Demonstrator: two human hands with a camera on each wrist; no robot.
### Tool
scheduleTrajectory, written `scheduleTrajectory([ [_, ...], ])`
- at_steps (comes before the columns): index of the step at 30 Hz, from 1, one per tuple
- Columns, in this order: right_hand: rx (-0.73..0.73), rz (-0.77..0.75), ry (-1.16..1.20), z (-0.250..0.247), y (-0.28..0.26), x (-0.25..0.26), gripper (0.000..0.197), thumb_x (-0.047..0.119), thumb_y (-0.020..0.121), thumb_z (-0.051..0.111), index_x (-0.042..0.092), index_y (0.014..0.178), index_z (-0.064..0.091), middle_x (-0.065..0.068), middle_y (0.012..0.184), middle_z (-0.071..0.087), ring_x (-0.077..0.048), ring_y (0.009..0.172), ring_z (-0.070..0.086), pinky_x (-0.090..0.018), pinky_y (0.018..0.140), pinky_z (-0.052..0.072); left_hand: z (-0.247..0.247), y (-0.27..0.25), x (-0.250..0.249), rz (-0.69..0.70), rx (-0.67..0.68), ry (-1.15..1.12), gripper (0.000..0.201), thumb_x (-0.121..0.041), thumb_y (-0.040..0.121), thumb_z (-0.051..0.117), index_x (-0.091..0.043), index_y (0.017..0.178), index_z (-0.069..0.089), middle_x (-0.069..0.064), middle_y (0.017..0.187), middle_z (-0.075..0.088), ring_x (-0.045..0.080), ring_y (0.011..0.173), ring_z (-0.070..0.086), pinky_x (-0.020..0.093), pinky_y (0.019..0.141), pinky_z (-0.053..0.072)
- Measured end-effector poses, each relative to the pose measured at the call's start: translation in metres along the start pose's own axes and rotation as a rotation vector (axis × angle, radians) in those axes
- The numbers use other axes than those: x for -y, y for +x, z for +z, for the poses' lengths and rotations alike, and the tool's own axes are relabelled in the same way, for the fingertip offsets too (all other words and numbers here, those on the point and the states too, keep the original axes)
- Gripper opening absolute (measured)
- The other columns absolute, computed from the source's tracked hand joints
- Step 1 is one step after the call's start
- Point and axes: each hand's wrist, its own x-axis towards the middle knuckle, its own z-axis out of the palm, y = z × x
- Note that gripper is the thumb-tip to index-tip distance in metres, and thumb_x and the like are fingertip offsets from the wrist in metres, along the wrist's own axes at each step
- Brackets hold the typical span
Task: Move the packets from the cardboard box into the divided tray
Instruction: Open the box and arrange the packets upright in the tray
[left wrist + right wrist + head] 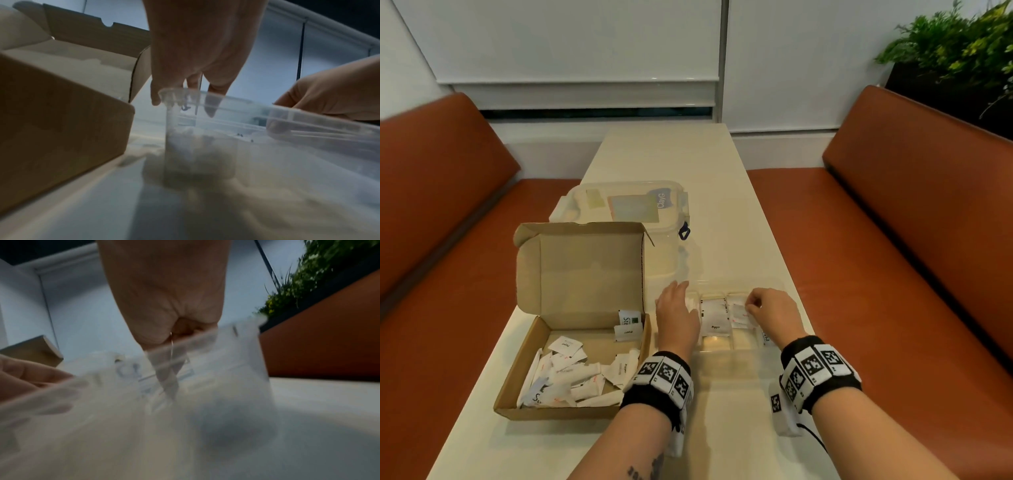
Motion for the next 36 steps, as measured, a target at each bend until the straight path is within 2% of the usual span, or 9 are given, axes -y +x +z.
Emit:
scheduleTrajectory([
  [3,0.028,-0.015,-0.037,0.011,-0.001,-0.001,0.017,0.011,0.087,0.052,0.014,0.087,0.069,-0.001,0.087,0.069,-0.018,0.084,0.06,-0.026,0.068,0.045,-0.001,-0.005,0.001,-0.076,0.036,0.035,0.069,0.013,0.09,0.034,-0.017,0.15,0.02,0.0,0.16,0.009,0.021,0.147,0.008,0.037,0.119,0.018],
  [6,0.018,-0.077,-0.086,0.016,-0.001,-0.004,0.014,0.012,0.087,0.054,0.015,0.093,0.066,0.001,0.094,0.062,-0.018,0.094,0.054,-0.025,0.069,0.042,-0.003,-0.005,0.001,-0.105,0.014,0.057,0.078,0.019,0.086,0.029,-0.016,0.152,0.008,0.0,0.16,0.006,0.021,0.147,0.012,0.032,0.118,0.021],
  [10,0.065,-0.107,-0.103,0.018,0.001,-0.003,0.013,0.008,0.08,0.058,0.016,0.089,0.063,0.006,0.087,0.047,-0.017,0.092,0.048,-0.024,0.065,0.033,-0.005,-0.004,0.002,-0.125,-0.017,-0.001,0.075,0.02,0.086,0.028,-0.012,0.152,0.012,0.003,0.159,0.017,0.018,0.145,0.02,0.024,0.116,0.019],
  [22,0.09,-0.049,-0.139,0.024,0.004,-0.003,0.014,0.006,0.083,0.054,0.018,0.078,0.056,0.0,0.086,0.058,-0.016,0.077,0.049,-0.024,0.063,0.039,-0.004,-0.001,0.001,-0.114,-0.022,0.004,0.077,0.023,0.084,0.028,-0.013,0.151,0.017,0.002,0.158,0.019,0.014,0.145,0.02,0.02,0.115,0.017],
  [27,-0.05,-0.1,0.021,0.007,0.002,0.014,0.004,0.023,0.086,0.062,0.019,0.085,0.059,0.007,0.076,0.05,-0.012,0.072,0.048,-0.024,0.058,0.033,-0.012,-0.009,-0.006,-0.089,0.02,-0.065,0.056,-0.005,0.097,0.042,-0.014,0.149,0.025,0.001,0.158,0.019,0.014,0.146,0.015,0.026,0.118,0.013],
  [30,-0.149,-0.189,0.161,-0.004,-0.006,0.05,0.005,0.026,0.087,0.061,0.023,0.086,0.057,0.008,0.073,0.05,-0.006,0.067,0.044,-0.017,0.055,0.03,-0.025,-0.015,-0.01,0.024,-0.041,-0.163,0.036,-0.021,0.098,0.049,-0.014,0.133,0.052,0.002,0.141,0.049,0.016,0.133,0.041,0.025,0.11,0.031],
  [32,-0.162,-0.229,0.281,-0.004,-0.015,0.079,0.004,0.023,0.087,0.062,0.022,0.086,0.059,0.005,0.075,0.055,-0.009,0.07,0.048,-0.017,0.057,0.032,-0.045,-0.018,-0.008,0.058,-0.14,-0.279,0.027,-0.025,0.097,0.05,-0.016,0.119,0.063,-0.004,0.116,0.065,0.011,0.11,0.058,0.017,0.091,0.045],
  [34,-0.133,-0.236,0.384,0.005,-0.027,0.107,0.004,0.021,0.086,0.063,0.022,0.084,0.06,0.004,0.074,0.057,-0.009,0.068,0.05,-0.021,0.058,0.034,-0.07,-0.019,-0.001,0.045,-0.231,-0.38,0.019,-0.028,0.097,0.05,-0.023,0.105,0.066,-0.01,0.096,0.068,0.007,0.09,0.062,0.012,0.074,0.046],
  [36,-0.041,-0.25,0.421,0.02,-0.041,0.132,0.005,0.021,0.085,0.064,0.022,0.082,0.06,0.005,0.072,0.057,-0.004,0.064,0.049,-0.017,0.056,0.034,-0.096,-0.017,0.014,-0.014,-0.3,-0.451,0.014,-0.028,0.097,0.05,-0.029,0.089,0.063,-0.008,0.088,0.068,0.009,0.083,0.065,0.02,0.073,0.051],
])
